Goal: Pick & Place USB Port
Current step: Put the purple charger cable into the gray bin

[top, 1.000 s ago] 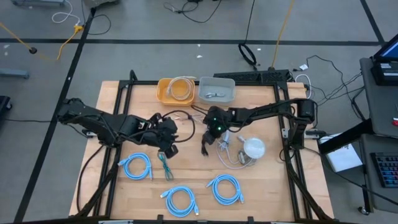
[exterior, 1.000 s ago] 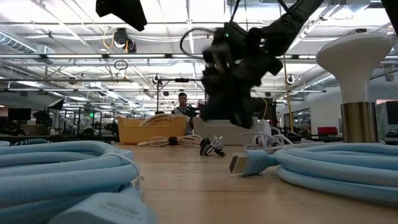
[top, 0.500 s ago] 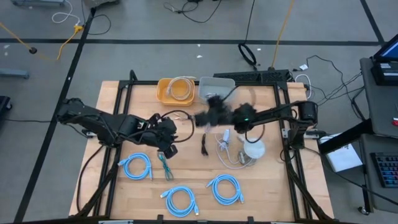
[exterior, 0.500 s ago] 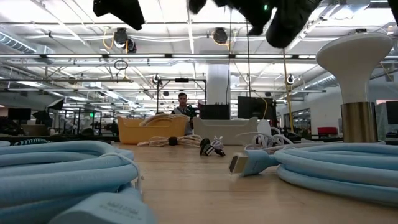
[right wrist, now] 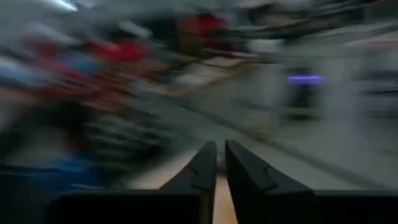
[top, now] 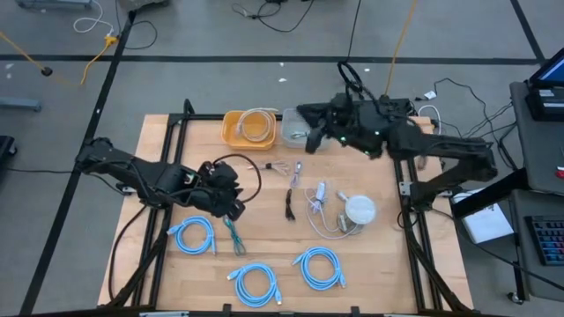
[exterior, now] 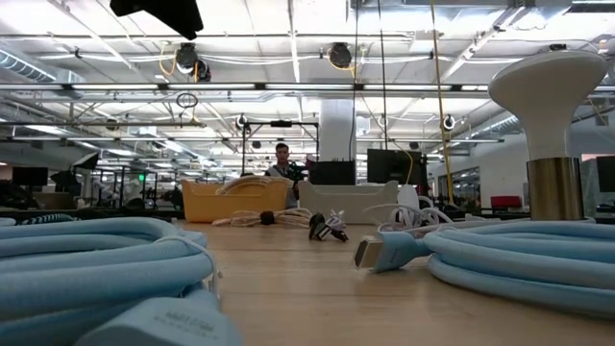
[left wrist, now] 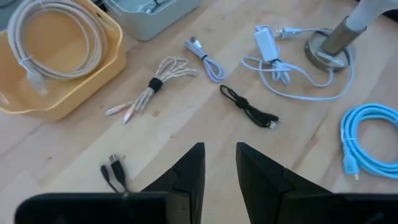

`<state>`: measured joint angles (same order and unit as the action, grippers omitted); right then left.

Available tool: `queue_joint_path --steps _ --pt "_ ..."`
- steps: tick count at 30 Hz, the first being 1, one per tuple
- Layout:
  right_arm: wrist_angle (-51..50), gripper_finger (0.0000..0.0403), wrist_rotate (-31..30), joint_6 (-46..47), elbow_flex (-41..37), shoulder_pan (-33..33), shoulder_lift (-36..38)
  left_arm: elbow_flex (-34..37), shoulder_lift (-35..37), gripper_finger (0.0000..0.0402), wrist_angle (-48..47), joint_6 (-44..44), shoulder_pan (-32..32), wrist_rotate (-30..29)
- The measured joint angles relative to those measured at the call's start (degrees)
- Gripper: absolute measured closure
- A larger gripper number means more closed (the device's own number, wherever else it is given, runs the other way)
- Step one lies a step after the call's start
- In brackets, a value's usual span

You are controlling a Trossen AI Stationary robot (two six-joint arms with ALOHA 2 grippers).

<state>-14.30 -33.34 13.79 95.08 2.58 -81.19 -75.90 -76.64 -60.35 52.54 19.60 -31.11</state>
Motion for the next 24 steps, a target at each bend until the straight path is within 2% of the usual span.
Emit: queue_joint_path --steps 2,4,5,8,10,11,14,18,24 --pt "-9.41 0.0397 -7.10 -2.87 5.87 0.00 -2.32 0.00 0.02 0.0309 -0.12 -1.71 -0.03 -0.02" --pt "-18.41 0.0399 -9.47 -0.86 10.90 0.54 -5.64 0.00 -0.04 0.0309 -0.51 -3.98 -0.09 0.66" --pt "-24.30 0.0398 -8.68 3.02 13.62 1.14 -7.54 0.00 -0.02 0.0309 -0.42 -5.04 -0.20 1.52" --pt "-41.73 0.0398 3.74 16.71 19.88 3.79 -13.32 0.00 -0.02 0.0309 -0.77 -9.19 -0.30 3.96" --pt "-50.96 0.0401 11.84 22.40 20.47 5.09 -16.93 0.00 -0.02 0.0309 -2.21 -12.19 0.20 3.77" --pt "-54.15 0.0402 13.54 24.14 19.99 5.30 -18.95 0.00 -0.02 0.0309 -3.07 -13.47 0.56 3.04" --pt "-58.45 0.0401 14.36 27.17 18.07 4.85 -24.48 0.00 -0.02 0.0309 -4.80 -16.75 1.28 -0.33" --pt "-58.86 0.0402 18.30 29.84 17.07 4.62 -29.57 0.00 -0.02 0.0309 -5.73 -17.92 1.59 -3.54" --pt "-53.76 0.0402 15.99 34.32 16.87 4.35 -35.90 0.00 -0.02 0.0309 -5.86 -15.75 2.78 -4.62"
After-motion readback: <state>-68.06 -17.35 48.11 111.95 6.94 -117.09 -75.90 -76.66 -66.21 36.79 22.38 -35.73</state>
